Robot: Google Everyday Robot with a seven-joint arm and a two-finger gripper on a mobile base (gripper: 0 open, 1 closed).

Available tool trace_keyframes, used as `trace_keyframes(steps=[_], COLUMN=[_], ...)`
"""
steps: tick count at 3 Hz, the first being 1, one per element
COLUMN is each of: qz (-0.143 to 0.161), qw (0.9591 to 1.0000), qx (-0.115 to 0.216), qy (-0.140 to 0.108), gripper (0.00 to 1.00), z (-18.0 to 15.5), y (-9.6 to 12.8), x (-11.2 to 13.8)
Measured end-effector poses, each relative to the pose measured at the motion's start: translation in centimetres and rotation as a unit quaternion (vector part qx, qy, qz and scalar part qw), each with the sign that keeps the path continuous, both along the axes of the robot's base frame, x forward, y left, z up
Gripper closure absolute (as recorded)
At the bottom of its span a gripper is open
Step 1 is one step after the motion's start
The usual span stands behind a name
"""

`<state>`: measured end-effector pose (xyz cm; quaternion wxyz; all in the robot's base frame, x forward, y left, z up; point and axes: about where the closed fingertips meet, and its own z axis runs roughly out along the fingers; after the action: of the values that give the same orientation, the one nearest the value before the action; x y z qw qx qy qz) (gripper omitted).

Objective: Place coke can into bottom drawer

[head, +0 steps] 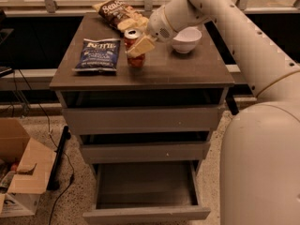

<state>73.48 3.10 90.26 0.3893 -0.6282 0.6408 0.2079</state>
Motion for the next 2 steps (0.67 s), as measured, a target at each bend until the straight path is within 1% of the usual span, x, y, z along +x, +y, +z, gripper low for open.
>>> trace_keyframes(steps=[1,2], qz=[0.002,-0.011], qw=[1.0000,0.9994], qx=[0.002,0.001], qy=[0.009,0.032], gripper=[1.00,1.00], z=[1.3,1.9], y=[-0.5,-2.4], x=[-3.6,-8.8])
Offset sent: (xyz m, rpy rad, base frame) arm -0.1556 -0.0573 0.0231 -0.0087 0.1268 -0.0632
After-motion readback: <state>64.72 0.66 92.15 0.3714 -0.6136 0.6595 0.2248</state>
